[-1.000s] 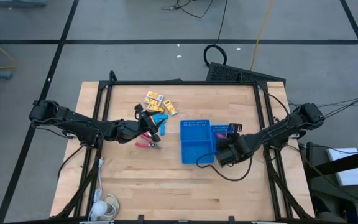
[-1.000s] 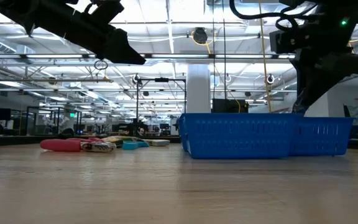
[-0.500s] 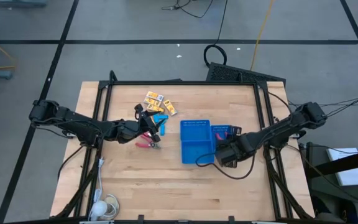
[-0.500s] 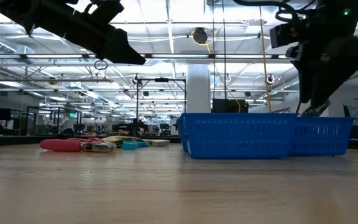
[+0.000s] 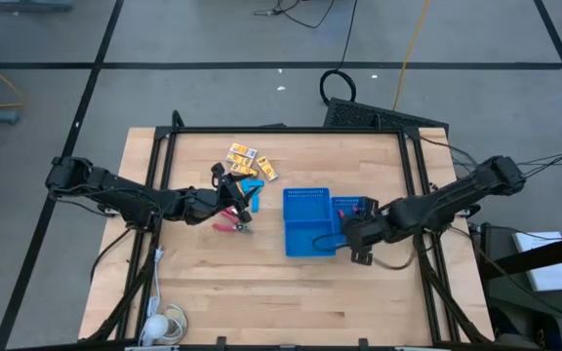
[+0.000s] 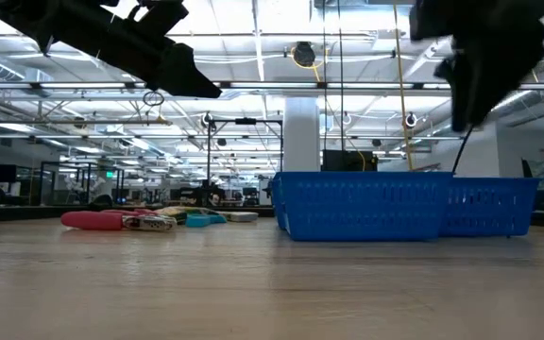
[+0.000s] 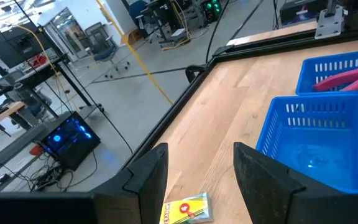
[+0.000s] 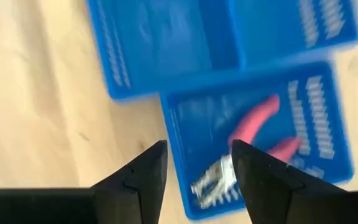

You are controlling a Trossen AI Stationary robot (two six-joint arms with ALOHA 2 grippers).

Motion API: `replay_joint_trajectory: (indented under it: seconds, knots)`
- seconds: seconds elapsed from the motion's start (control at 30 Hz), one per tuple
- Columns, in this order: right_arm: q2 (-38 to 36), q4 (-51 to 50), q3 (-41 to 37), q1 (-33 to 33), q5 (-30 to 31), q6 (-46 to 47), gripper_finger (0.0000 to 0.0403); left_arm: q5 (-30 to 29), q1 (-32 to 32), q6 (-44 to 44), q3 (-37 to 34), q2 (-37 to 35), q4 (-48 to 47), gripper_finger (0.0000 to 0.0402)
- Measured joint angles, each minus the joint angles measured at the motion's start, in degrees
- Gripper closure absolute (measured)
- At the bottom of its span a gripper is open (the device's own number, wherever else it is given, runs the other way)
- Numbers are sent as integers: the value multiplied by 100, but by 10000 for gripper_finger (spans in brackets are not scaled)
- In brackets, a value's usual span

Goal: Pick & Place School Supplies
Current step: Put the bottom pink hole puncher into the right vertical blue bin

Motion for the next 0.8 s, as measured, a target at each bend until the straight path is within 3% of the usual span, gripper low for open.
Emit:
replay_joint_trajectory:
  seconds: [0.07, 0.17, 0.4, 0.6, 0.8]
  knots:
    - [-394, 391, -10, 94, 287, -128, 235, 122, -34, -442, 0, 0, -202, 215]
    - [-1047, 1487, -267, 324, 858, -666, 235, 884, -20, -1092, 0, 0, -829, 215]
    - [-2311, 4598, -1689, 483, 1462, -2723, 233, 2310, 124, -2816, 0, 2, -2507, 215]
    - [-2994, 7117, -2978, 207, 1603, -4224, 238, 3526, 28, -3110, 2, -96, -3462, 215]
    - [-3574, 8878, -4198, 15, 1606, -4551, 238, 3713, -173, -3191, -2, -92, -4577, 215]
